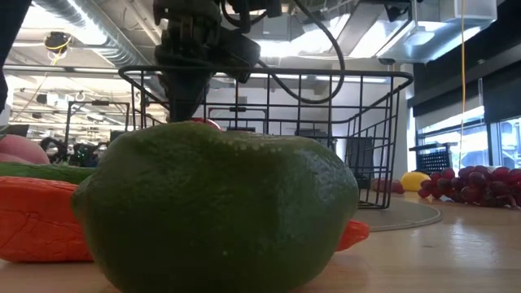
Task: Build produce basket
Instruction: Put the red apple into the black wire basket, then put the yellow pear into the black wire basket
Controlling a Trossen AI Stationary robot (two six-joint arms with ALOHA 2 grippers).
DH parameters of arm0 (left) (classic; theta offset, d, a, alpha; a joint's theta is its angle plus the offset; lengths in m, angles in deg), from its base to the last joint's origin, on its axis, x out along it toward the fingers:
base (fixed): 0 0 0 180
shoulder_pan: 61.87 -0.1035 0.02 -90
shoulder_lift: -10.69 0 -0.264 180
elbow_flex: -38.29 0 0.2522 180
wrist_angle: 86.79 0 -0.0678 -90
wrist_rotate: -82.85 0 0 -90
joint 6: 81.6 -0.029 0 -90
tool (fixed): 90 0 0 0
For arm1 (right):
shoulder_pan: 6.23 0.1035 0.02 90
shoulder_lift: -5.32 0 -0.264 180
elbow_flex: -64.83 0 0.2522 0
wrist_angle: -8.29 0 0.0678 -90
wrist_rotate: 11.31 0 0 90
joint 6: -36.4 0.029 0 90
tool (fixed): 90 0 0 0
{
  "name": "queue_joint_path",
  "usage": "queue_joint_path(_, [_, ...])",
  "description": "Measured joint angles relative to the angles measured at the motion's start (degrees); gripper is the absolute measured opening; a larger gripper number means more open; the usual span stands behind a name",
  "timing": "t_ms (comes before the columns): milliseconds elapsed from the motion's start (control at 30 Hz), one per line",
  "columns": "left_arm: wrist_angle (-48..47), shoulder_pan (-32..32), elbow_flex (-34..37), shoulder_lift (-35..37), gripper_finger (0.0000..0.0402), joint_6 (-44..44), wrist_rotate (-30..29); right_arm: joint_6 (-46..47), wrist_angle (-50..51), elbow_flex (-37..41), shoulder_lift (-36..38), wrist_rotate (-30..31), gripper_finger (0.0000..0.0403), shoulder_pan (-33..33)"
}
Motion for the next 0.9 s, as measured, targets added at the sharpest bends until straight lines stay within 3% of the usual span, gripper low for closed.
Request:
queue_joint_path(433, [0.1, 0.0, 0.0, 0.0, 0.0083, 0.6, 1.5, -0.1, 0.0, 0.0, 0.0, 0.0, 0.0, 0.0])
queue_joint_path(700, [0.3, -1.2, -0.2, 1.2, 0.0083, 5.4, 1.5, -1.3, 0.0, 0.0, 0.1, 0.0, 0.0, 0.0])
queue_joint_path(900, [-0.9, -1.2, -4.0, 3.6, 0.0086, 5.6, -3.5, -1.4, -0.4, -0.1, 0.9, 2.0, 0.0, 0.0])
